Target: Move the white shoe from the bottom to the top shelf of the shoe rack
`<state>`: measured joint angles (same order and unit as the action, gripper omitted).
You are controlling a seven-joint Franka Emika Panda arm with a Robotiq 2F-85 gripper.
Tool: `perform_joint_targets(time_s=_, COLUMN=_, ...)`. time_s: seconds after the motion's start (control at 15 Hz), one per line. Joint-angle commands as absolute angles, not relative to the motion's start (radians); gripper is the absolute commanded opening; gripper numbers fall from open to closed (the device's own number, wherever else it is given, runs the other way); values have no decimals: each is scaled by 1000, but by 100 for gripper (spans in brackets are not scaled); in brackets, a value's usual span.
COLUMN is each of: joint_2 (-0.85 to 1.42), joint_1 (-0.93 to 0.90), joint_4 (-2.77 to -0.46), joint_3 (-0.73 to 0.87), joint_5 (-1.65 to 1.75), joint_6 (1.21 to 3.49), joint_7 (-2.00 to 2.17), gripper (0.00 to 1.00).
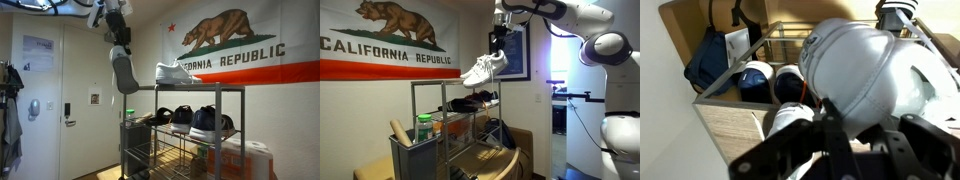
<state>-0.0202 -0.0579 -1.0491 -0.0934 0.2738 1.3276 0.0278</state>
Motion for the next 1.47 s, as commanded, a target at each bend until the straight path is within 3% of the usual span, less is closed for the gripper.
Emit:
perform_joint_targets(time_s=0.0, joint_2=94, joint_1=-80, joint_4=-808, joint_3=-100, joint_5=292, joint_6=1266, joint_7=81, gripper=7)
perform_joint_targets(time_s=0.53, joint_2=171, joint_1=-100, joint_4=-581, joint_3=-95, joint_5=310, joint_6=1251, joint_7=169, gripper=7)
perform_joint_targets(time_s=1.4, joint_2=325, joint_1=-137, joint_4=-601, joint_3=-69, joint_5=578, joint_6=1514, joint_7=415, gripper=5)
